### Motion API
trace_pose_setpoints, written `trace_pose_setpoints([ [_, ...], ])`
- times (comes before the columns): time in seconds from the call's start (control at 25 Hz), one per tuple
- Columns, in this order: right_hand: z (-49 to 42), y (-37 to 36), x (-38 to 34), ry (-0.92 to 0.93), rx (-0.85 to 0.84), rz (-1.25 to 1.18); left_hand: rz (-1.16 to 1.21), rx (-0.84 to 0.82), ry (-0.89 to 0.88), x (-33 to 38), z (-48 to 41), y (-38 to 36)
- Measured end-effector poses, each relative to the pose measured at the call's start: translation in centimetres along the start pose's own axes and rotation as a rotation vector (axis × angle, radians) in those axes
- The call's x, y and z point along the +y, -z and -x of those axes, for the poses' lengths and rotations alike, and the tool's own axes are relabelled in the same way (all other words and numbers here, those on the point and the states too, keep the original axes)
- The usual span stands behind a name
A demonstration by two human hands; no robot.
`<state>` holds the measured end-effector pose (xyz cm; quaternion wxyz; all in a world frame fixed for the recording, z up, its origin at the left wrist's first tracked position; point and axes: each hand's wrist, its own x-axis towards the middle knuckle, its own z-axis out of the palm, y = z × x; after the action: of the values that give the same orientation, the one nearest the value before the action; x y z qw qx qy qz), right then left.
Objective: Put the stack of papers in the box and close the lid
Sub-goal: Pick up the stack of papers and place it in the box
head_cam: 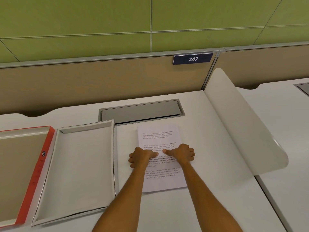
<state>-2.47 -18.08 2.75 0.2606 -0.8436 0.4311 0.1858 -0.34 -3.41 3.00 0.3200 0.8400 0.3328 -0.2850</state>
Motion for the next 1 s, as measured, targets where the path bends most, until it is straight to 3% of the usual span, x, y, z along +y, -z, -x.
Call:
trace_pose_setpoints([
  [0.32, 1.6, -0.4, 0.5, 0.089, 0.019, -0.256, 0.19, 0.05, -0.209, -1.1, 1.2, -1.0],
  [0.44, 1.3, -0.2, 0.7, 0.077, -0.019, -0.261, 0.224, 0.059, -0.185, -1.2, 1.5, -0.6],
  [0.6, 0.3, 0.9, 0.8, 0.07, -0.147, -0.463, 0.305, -0.041, -0.139, -1.1, 0.7, -0.2],
  [0.8, 1.6, 0.9, 0.9, 0.119, -0.019, -0.416, 0.406, -0.059, -0.14, -1.2, 1.1, 0.5],
  [1.0, 2.7, 2.5, 0.8, 0.286, 0.063, -0.627, 0.565, 0.005, -0.279, -0.4, 2.9, 2.7],
])
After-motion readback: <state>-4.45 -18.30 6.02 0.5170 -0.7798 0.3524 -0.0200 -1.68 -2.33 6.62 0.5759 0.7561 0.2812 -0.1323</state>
